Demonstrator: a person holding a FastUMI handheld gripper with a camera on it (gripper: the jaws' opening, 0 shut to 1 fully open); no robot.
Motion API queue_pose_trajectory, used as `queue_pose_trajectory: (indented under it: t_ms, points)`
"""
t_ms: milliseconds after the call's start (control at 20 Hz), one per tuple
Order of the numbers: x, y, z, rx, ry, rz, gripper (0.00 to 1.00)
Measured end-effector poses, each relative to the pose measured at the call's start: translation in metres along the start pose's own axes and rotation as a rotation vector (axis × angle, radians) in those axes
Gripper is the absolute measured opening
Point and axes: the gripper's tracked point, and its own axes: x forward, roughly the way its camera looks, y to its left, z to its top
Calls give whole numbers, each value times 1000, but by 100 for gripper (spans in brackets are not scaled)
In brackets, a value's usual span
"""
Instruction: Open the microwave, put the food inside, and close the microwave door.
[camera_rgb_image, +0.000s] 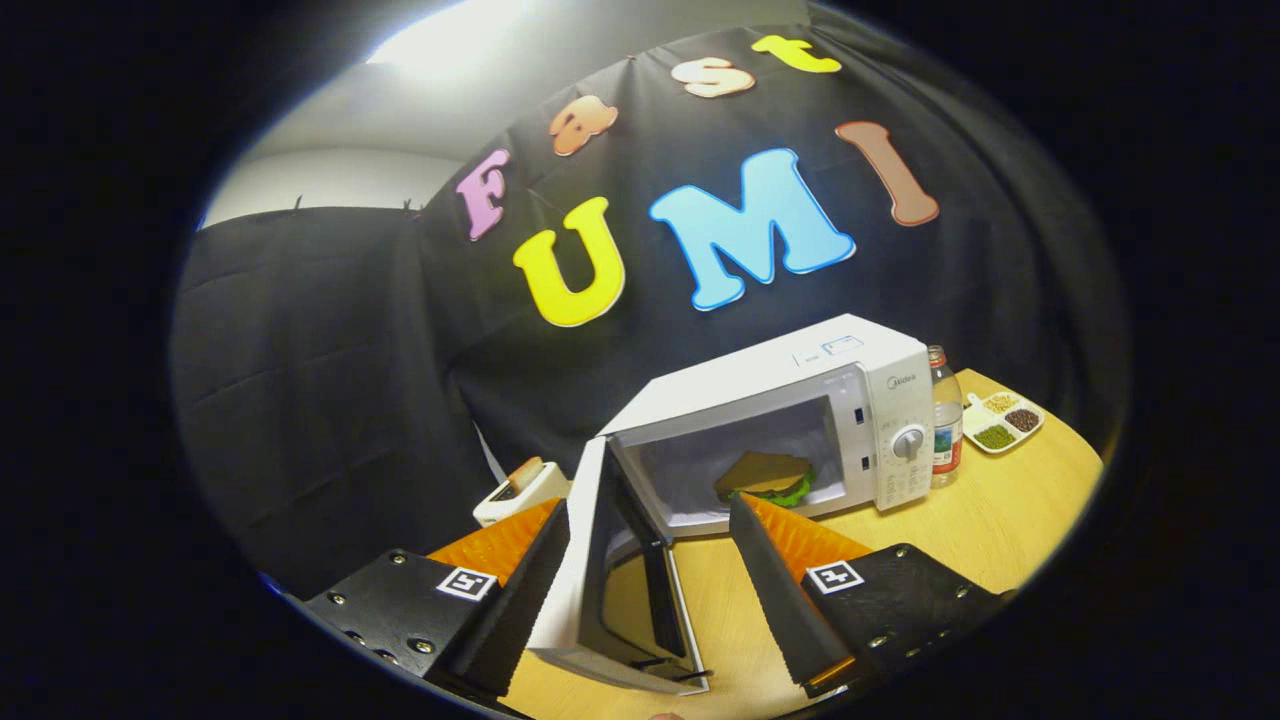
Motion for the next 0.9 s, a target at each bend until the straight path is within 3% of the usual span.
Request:
queue_pose_trajectory:
  t_ms: [300,500,750,850,900]
  points:
    - [-34,83,-3,-102,-21,157,97]
    - [-46,130,-30,-185,22,257,97]
    - [-49,154,-81,-214,128,327,97]
    - [-52,151,-103,-230,185,330,87]
    - [-52,148,-112,-241,208,324,76]
